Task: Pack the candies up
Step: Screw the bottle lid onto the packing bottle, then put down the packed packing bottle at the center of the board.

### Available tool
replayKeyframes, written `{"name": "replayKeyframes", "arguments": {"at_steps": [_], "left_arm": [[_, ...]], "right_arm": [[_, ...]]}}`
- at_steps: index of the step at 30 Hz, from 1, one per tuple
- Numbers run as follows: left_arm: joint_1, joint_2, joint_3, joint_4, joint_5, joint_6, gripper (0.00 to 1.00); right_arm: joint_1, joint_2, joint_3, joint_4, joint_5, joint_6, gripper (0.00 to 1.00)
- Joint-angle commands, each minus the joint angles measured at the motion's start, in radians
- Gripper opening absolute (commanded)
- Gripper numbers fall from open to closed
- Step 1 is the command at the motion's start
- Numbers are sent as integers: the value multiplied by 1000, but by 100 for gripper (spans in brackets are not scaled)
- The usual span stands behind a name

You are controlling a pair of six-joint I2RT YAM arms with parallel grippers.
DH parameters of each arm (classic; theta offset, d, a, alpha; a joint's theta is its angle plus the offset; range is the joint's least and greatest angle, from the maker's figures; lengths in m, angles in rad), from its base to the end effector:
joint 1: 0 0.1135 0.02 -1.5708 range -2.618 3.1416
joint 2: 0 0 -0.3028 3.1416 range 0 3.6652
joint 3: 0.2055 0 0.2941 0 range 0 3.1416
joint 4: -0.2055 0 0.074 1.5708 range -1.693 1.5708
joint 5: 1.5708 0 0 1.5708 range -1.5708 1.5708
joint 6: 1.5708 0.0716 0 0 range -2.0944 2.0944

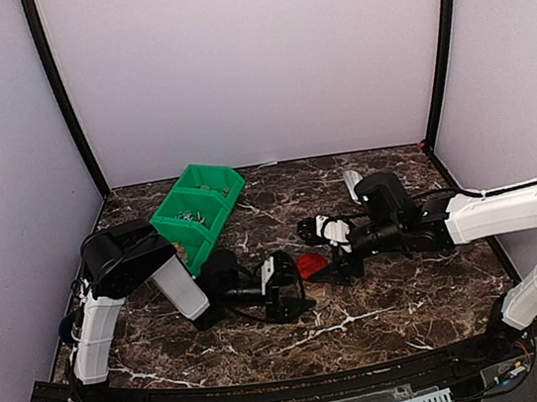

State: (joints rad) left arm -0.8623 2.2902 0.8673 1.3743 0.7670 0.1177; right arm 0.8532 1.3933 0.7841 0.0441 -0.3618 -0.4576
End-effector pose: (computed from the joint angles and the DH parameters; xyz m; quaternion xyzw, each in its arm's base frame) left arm 0.2529 -0.3715 0.0592 0.5437 0.4710 -0.4850 0.4972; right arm 0.2150 0.2849 0.2205 -0.5941 0.6305 0.2477 0.4338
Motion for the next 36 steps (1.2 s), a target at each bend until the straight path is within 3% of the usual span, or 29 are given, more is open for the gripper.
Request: {"name": "replayKeyframes", "arguments": {"at_steps": [1, 20, 24, 36], "left_arm": [[-6, 12, -18, -153, 52, 7, 69], [-6, 19, -5, -173, 46, 2, 69], [-6, 21, -2, -174, 40, 2, 69], [-6, 21, -1, -176, 38, 1, 69]], "right_arm": [[-12, 29, 42, -9, -67, -26, 78], [-23, 71, 62, -3, -158, -5, 71], [-25, 77, 64, -3, -160, 11, 64], [-29, 97, 62, -9, -158, 30, 71]]}}
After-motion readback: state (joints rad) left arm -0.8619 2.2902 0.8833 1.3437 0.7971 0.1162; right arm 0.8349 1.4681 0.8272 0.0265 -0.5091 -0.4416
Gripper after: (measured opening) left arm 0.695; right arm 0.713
